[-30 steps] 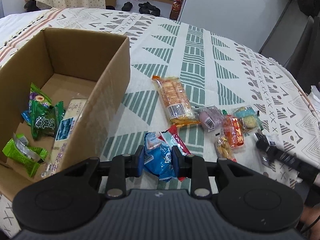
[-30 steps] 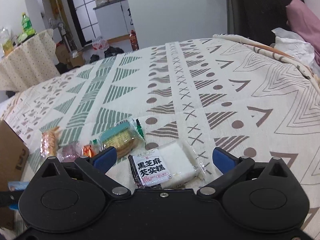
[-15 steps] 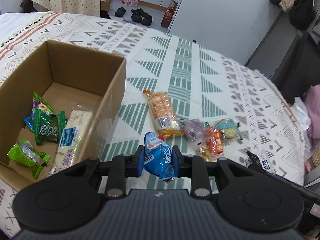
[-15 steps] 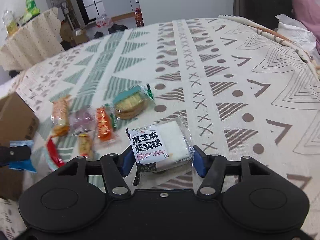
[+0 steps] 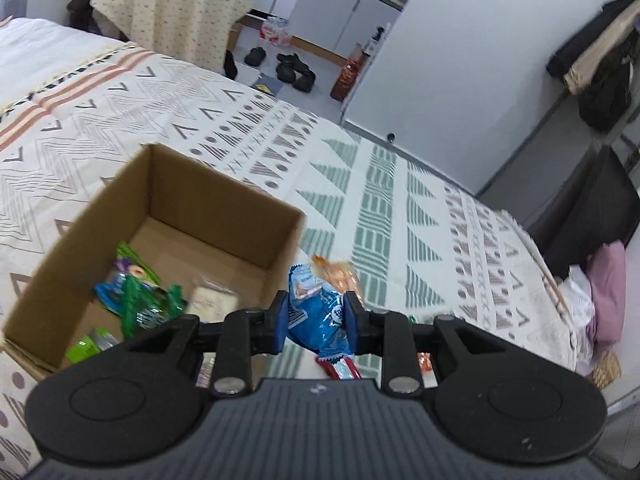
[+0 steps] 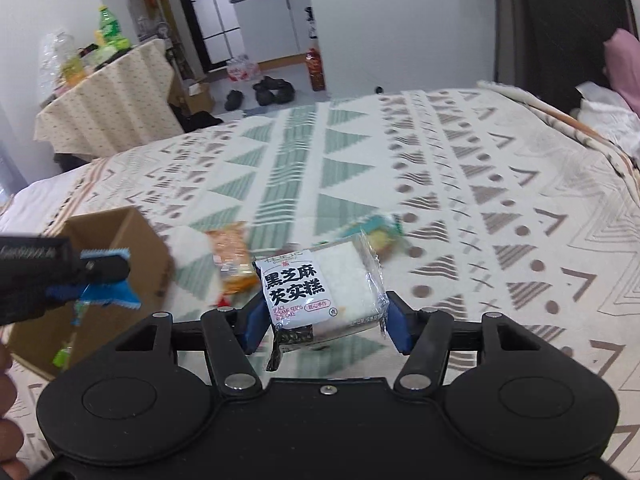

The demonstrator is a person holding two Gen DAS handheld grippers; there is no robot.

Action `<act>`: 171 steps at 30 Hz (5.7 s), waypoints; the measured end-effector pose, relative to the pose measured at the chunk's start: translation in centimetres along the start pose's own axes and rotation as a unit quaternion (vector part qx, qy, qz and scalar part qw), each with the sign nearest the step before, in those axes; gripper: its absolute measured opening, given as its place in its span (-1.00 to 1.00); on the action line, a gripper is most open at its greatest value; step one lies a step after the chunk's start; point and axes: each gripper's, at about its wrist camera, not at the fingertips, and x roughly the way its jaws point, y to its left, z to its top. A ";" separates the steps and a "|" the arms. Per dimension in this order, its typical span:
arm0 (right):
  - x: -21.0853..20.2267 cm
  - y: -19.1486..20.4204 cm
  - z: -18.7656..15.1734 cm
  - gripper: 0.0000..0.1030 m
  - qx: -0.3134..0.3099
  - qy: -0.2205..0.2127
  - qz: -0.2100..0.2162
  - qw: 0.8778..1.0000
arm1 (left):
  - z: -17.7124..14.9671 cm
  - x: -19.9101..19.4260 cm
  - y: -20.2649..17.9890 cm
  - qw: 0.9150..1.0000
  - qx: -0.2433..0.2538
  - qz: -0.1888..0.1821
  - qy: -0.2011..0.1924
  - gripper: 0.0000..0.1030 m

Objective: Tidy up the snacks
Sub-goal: 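Grasp the blue wrapper with the left tool while the right tool grasps the black-and-white cake pack, then carry both snacks over the cardboard box and open both tools to drop them, then withdraw both open tools from the box toward the remaining snacks, then grasp the red-and-white bar with the left tool while the right tool grasps the small yellow snack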

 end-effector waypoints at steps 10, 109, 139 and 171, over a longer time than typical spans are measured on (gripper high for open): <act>-1.1 6.3 1.2 0.12 -0.023 -0.015 0.028 0.999 | 2.2 -1.6 4.3 0.999 -0.051 -0.004 -0.012 -0.47; -4.0 -7.1 -2.3 0.81 0.114 -0.033 0.023 0.993 | -4.6 2.1 -5.2 0.995 0.097 0.023 0.027 0.77; 7.0 -8.1 -2.8 -0.08 0.131 0.043 0.155 0.978 | -6.7 12.0 -5.6 0.987 0.083 0.053 0.130 -0.30; 4.7 -4.4 -2.8 -0.70 0.064 0.050 0.117 0.990 | -5.8 6.7 -5.5 0.992 0.092 0.014 0.087 -0.55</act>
